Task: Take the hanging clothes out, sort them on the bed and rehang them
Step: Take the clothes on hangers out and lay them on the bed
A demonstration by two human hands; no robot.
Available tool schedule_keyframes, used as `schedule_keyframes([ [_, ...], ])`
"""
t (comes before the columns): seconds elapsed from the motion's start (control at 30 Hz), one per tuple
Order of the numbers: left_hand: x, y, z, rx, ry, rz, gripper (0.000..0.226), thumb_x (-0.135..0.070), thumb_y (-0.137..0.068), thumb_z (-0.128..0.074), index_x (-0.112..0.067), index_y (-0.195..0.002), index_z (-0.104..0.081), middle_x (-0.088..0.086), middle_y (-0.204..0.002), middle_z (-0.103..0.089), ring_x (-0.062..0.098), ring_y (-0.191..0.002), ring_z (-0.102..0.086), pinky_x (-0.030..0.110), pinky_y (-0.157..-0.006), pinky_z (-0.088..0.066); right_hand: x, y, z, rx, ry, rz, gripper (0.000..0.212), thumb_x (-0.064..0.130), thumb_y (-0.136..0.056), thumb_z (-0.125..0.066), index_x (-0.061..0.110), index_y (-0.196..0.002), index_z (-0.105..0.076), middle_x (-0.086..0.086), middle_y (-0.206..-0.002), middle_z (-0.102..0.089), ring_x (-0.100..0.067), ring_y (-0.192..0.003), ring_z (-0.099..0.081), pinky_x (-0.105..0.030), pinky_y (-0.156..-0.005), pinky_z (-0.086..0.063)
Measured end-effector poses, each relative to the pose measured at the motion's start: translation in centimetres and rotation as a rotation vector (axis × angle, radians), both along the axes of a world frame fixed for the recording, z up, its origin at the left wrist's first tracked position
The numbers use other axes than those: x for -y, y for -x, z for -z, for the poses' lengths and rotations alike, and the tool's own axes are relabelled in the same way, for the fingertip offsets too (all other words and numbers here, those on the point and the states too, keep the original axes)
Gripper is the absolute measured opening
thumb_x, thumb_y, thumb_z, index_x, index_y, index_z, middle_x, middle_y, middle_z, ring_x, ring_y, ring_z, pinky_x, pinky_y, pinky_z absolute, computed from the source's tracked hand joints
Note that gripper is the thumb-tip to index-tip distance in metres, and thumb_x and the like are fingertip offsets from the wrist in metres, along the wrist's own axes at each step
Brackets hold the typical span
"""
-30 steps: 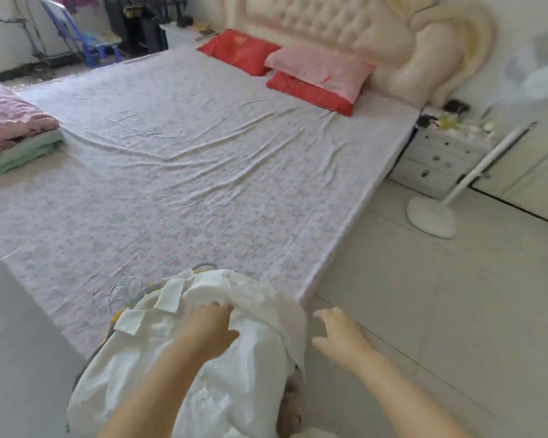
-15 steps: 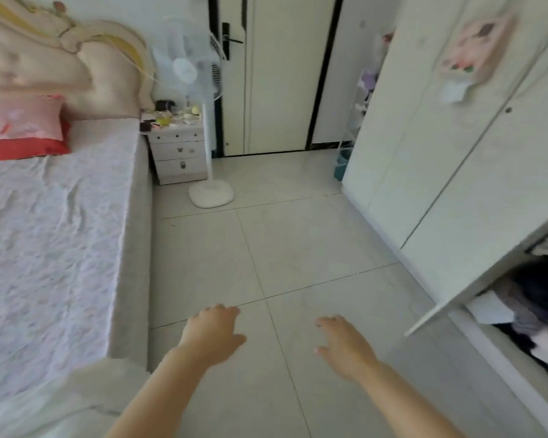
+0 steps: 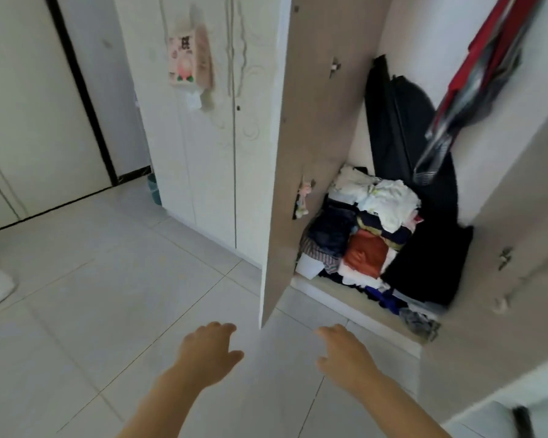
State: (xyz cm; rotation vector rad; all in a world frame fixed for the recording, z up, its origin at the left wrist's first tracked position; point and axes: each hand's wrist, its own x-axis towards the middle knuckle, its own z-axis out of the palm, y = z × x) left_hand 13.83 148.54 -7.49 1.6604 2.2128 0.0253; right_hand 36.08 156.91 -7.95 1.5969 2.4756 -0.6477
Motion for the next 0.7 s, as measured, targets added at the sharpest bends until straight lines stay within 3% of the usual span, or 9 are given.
schedule_keyframes([
  [0.3, -18.2, -7.2, -0.9, 0.002, -0.095, 0.287, 0.054, -0.045, -0.09, -0.046, -0.026, -0.139, -0.034, -0.005, -0.132, -0.048, 0.015, -0.118, -0.048, 0.03, -0.098, -0.039, -12.4, -8.9, -0.7, -0.03, -0.063, 0.291, 0.05, 0.031, -0.091, -0.053, 0.021, -0.137, -0.037, -0.003, -0.129, -0.042, -0.018, -0.118, -0.043, -0.027, -0.099, -0.038],
  [0.53, -34.2, -8.9, -2.1, -0.014, -0.165, 0.426, 0.053, -0.047, -0.09, -0.046, -0.027, -0.138, -0.033, -0.005, -0.132, -0.046, 0.013, -0.12, -0.045, 0.026, -0.096, -0.035, -24.9, -9.9, -2.8, -0.06, -0.151, 0.409, 0.047, 0.027, -0.087, -0.056, 0.023, -0.133, -0.044, -0.003, -0.119, -0.046, -0.018, -0.108, -0.051, -0.027, -0.091, -0.044],
  [0.7, -44.6, -9.9, -4.9, 0.013, -0.24, 0.492, 0.052, -0.044, -0.09, -0.049, -0.024, -0.136, -0.037, -0.001, -0.135, -0.046, 0.016, -0.123, -0.044, 0.027, -0.1, -0.037, -33.3, -9.7, -6.0, -0.117, -0.249, 0.451, 0.052, 0.03, -0.087, -0.06, 0.023, -0.136, -0.042, -0.003, -0.126, -0.046, -0.018, -0.115, -0.05, -0.03, -0.098, -0.041],
])
